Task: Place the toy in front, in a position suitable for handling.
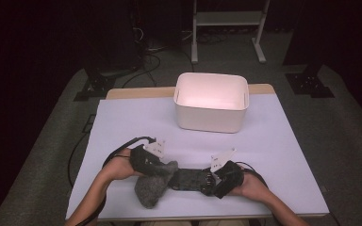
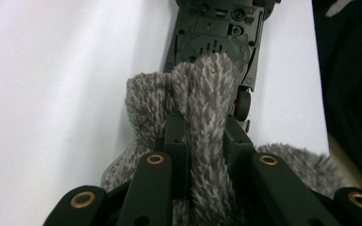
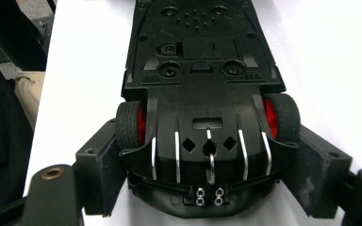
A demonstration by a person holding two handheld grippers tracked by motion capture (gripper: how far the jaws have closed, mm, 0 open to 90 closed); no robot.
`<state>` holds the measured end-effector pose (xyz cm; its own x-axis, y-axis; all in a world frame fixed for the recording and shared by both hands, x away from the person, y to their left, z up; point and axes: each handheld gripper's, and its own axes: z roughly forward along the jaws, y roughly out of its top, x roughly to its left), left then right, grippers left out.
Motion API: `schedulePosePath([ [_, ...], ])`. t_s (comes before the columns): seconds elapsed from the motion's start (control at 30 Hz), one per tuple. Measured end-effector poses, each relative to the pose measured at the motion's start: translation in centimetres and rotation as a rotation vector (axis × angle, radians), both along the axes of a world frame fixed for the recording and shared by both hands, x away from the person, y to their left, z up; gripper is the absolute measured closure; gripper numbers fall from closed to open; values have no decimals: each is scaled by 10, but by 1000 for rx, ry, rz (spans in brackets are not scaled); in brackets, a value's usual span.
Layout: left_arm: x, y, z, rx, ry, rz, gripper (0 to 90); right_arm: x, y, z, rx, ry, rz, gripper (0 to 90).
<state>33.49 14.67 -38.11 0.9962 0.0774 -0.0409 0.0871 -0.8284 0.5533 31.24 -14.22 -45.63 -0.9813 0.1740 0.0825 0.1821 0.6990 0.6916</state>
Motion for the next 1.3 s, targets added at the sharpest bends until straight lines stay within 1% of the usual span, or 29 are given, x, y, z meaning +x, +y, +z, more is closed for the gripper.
schedulePosePath([
  [0.07,-2,-1,0,8,-5,-10,767,1,0,0,6,13,-4,227],
  [0.2,-1,-9,-10,25,13,-39,766,1,0,0,6,10,-1,227],
  [0.27,0,-15,-17,21,29,-53,767,1,0,0,4,9,-5,227],
  [0.33,-1,-21,-21,8,43,-68,767,1,0,0,4,3,-1,227],
  [0.37,-1,-23,-21,-1,46,-80,767,1,0,0,5,3,-1,227],
  [0.4,-1,-26,-22,-11,51,-81,767,1,0,0,5,3,0,227],
  [0.5,-2,-39,-22,-19,50,-111,766,1,0,0,9,5,-3,227],
  [0.6,-3,-54,-21,-36,55,-144,766,0,0,-1,5,-7,3,226],
  [0.67,-5,-65,-21,-39,53,-171,766,0,0,-1,4,-11,3,226],
  [0.73,-6,-72,-21,-53,55,-190,766,-1,0,-1,2,-25,7,226],
  [0.8,-8,-79,-21,-45,49,-211,765,-1,0,-1,3,-26,8,227],
  [0.83,-8,-80,-20,-33,42,-222,765,-1,0,-2,0,-33,12,227],
  [0.9,-8,-79,-20,-33,40,-220,765,-3,0,-2,-3,-34,6,227],
  [0.93,-7,-77,-20,-29,40,-218,762,-2,0,-2,0,-40,12,227],
  [1.03,-6,-65,-21,-22,41,-200,753,-1,-1,-2,8,-29,10,228],
  [1.13,-6,-51,-23,-26,48,-171,750,-1,-1,-2,8,-38,15,228],
  [1.3,-3,-26,-24,-23,52,-114,745,-1,-1,-3,11,-37,15,228],
])
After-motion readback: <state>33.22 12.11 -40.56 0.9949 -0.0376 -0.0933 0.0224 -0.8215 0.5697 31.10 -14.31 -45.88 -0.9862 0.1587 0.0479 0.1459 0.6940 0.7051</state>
